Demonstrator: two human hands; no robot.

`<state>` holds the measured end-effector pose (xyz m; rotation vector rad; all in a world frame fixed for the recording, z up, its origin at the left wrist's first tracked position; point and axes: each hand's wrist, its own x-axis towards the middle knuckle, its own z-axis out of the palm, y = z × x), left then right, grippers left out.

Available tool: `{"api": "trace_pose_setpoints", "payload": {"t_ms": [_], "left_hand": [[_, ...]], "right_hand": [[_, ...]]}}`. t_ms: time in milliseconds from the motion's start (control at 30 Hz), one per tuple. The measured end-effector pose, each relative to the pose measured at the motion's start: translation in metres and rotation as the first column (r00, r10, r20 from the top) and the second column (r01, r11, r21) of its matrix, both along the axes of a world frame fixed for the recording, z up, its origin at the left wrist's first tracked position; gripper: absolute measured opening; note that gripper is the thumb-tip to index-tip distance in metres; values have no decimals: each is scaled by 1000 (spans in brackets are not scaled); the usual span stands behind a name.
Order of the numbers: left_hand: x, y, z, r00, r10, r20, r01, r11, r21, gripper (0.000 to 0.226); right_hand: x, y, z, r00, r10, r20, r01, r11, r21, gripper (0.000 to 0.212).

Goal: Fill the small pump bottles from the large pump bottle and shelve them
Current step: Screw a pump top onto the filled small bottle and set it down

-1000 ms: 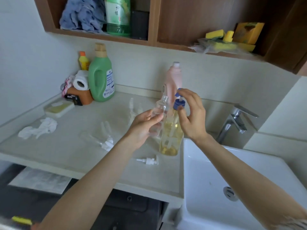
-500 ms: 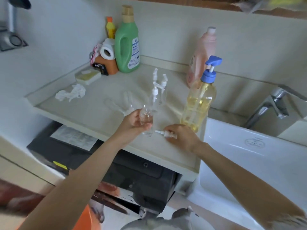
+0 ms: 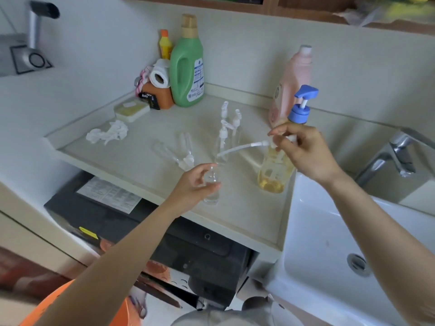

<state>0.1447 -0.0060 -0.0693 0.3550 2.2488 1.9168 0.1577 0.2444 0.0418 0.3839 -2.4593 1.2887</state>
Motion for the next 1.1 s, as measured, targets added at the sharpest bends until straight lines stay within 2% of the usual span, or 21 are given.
{"api": "trace_pose_setpoints", "payload": {"t_ms": [100, 167, 333, 467, 533, 667, 733, 800, 933, 1000, 1033, 1100], "left_hand": [[0, 3, 4, 995, 56, -81, -58, 998, -15, 26], [2, 5, 6, 993, 88, -76, -87, 996, 13, 19], [4, 6, 3, 995, 95, -43, -94, 995, 20, 21], [4, 7, 3, 995, 93, -26, -92, 995, 39, 18], [5, 7, 4, 995, 94, -14, -93, 994, 57, 19], [6, 8, 5, 995, 95, -18, -93, 993, 74, 12], [7, 7, 6, 994, 95, -48, -92, 993, 76, 9], [7, 8, 4, 992, 106, -65, -102, 993, 66, 15], [6, 10, 2, 994, 99, -44, -95, 992, 88, 23], [6, 10, 1, 995, 97, -36, -93, 990, 105, 25], [6, 10, 1, 994, 109, -27, -105, 987, 123, 24], [7, 11, 2, 991, 129, -31, -125, 985, 117, 21]], "right_hand": [[-2, 0, 10, 998, 45, 32, -47, 997, 53, 15], [-5, -3, 11, 995, 81, 50, -87, 988, 124, 10], [-11, -14, 14, 984, 174, 31, -174, 923, 344, 9], [-19, -31, 28, 965, 256, 47, -249, 857, 452, 11], [-24, -44, 35, 949, 309, 58, -291, 794, 533, 15], [-34, -73, 28, 910, 382, 162, -379, 605, 700, 18], [-38, -85, 16, 893, 380, 242, -429, 549, 718, 20], [-41, -91, 5, 887, 361, 288, -450, 534, 716, 23], [-41, -99, -3, 942, 230, 245, -328, 472, 818, 48], [-38, -101, 1, 951, 173, 257, -309, 480, 821, 55], [-37, -100, 5, 937, 178, 300, -349, 504, 790, 52], [-40, -95, 11, 892, 252, 374, -451, 495, 743, 31]]}}
